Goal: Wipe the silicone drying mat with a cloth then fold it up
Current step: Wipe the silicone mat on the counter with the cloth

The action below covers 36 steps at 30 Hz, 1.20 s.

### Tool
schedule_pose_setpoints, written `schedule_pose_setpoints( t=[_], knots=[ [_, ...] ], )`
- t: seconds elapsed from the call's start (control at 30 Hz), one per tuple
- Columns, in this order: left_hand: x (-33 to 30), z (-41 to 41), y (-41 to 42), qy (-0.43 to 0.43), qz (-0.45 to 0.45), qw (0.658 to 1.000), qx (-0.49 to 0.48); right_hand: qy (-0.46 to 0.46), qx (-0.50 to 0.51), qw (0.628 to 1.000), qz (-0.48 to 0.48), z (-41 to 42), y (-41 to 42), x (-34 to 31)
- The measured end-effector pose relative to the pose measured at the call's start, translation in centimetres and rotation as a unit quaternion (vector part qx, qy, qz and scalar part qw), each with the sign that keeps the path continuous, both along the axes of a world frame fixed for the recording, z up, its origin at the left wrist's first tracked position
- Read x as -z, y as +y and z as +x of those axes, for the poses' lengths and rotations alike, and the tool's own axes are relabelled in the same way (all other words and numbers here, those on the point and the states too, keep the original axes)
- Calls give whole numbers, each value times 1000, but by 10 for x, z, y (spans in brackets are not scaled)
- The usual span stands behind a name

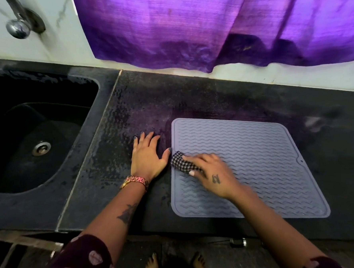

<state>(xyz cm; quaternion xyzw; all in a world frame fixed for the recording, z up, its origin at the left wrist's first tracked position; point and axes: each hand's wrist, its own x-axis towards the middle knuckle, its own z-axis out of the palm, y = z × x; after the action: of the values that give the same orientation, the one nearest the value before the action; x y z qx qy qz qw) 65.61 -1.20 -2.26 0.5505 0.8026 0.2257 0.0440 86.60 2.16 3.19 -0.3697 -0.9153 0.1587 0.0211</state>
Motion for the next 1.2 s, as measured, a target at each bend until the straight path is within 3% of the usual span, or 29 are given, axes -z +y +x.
schedule_pose_setpoints(
  t=[0.13, 0.47, 0.6, 0.7, 0.9, 1.2],
  knots=[
    [0, 0, 0, -7, 2, 1000, 0, -17, -5, 999, 49, 2, -16, 11],
    [1, 0, -2, -3, 2, 1000, 11, -19, -53, 998, 15, 18, -33, 4],
    [1, -1, -3, 2, 10, 1000, 20, 76, -42, 989, -123, 30, -24, -9],
    [1, 0, -5, 3, 13, 1000, 22, 156, 8, 979, -131, 28, -12, -16],
    [-1, 1, -5, -1, 11, 1000, -5, -12, -2, 1000, -8, -9, -7, -1],
    [-4, 5, -7, 12, 4, 1000, -27, -55, -118, 991, -2, 0, -21, -9]
  ],
)
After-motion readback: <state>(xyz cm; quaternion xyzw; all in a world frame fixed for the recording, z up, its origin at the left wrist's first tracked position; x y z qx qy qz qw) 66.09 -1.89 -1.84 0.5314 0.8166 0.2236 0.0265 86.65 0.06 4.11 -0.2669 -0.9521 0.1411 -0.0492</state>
